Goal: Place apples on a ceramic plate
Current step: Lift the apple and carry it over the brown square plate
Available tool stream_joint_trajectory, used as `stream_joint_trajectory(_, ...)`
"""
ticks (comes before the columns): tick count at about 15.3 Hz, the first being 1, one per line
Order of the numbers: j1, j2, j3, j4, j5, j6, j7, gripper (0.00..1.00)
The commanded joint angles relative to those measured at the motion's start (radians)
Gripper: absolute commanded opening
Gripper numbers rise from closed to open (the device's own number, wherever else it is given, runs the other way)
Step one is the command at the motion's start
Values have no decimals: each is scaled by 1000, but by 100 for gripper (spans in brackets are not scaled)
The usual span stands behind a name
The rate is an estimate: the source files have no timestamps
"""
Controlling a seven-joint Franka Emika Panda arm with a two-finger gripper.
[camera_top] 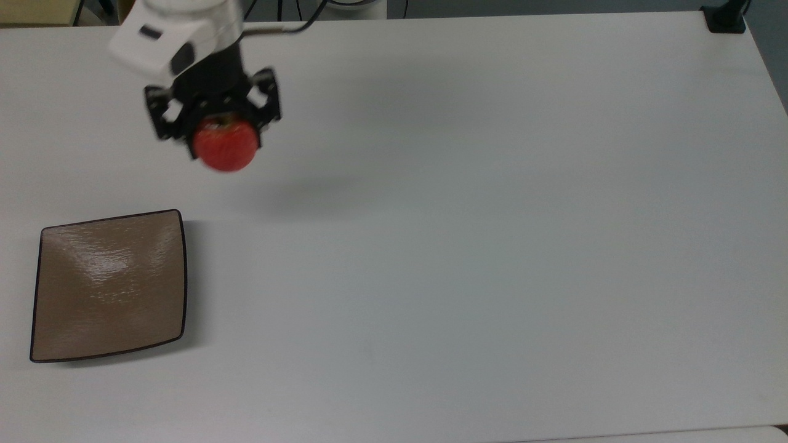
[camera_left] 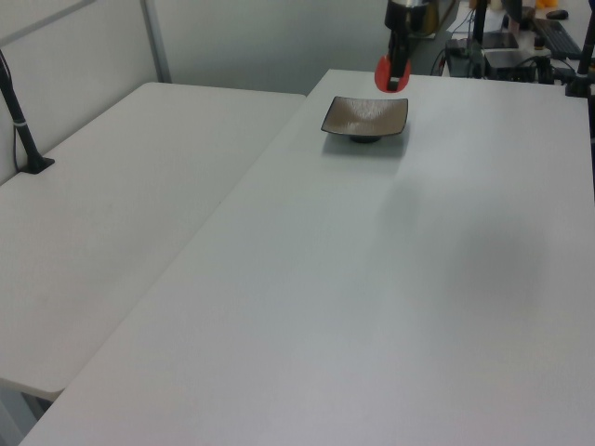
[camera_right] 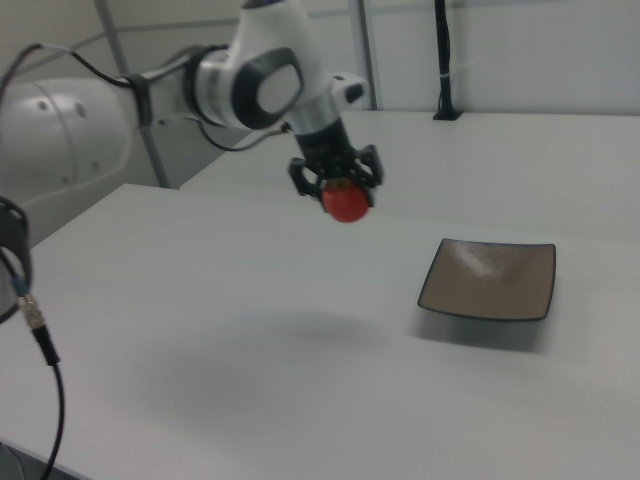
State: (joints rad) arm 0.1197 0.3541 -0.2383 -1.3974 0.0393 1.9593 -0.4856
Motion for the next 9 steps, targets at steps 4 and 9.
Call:
stream_joint_trajectory(4, -109, 212, 4, 138, 68, 208, 7, 0)
stream_joint_trajectory(9, -192, 333, 4, 141, 76, 461, 12, 1)
